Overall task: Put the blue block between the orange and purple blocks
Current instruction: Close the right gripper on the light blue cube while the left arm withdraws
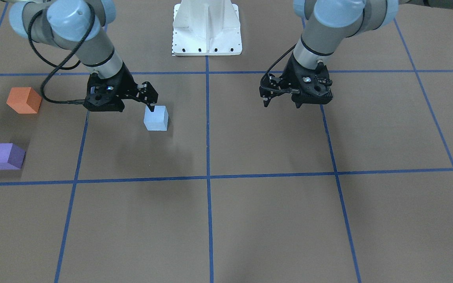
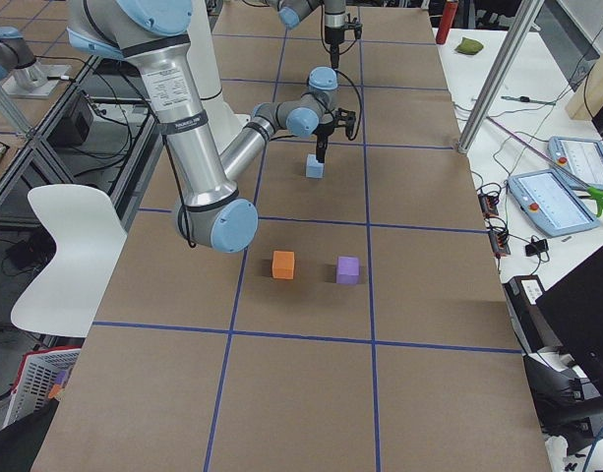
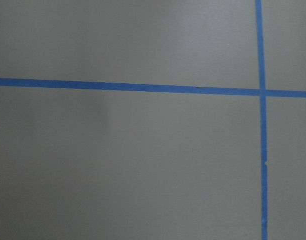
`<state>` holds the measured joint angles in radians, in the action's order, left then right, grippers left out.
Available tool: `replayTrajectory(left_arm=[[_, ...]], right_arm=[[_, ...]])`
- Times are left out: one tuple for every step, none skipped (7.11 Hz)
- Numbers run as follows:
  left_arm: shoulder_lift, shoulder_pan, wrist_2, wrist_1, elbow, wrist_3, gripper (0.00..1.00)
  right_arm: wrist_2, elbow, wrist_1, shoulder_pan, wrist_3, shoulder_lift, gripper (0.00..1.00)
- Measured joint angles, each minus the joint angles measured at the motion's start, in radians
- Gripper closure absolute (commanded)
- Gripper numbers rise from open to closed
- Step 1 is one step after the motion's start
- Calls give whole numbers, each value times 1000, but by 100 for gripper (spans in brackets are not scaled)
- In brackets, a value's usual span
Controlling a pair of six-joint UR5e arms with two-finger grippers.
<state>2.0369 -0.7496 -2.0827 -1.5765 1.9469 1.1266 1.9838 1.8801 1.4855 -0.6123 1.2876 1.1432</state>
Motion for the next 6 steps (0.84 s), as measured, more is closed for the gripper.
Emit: replayTrajectory(left_arm=[[-19, -8, -5, 0, 16, -1, 0], [-26, -10, -6, 0, 22, -2, 0], [-29, -11, -6, 0, 23, -2, 0], [-30, -11, -6, -1, 21, -2, 0], [-30, -11, -7, -1, 19, -2, 0], [-30, -11, -7, -2, 17, -2, 0]], right_arm=[[-44, -23, -1, 39, 26, -12, 1], [-76, -40, -2, 66, 37, -16, 1], [-102, -54, -2, 88, 41, -17, 1], [-122, -61, -2, 103, 42, -18, 1], [-131, -65, -2, 111, 42, -17, 1], [-134, -71, -2, 114, 40, -17, 1]])
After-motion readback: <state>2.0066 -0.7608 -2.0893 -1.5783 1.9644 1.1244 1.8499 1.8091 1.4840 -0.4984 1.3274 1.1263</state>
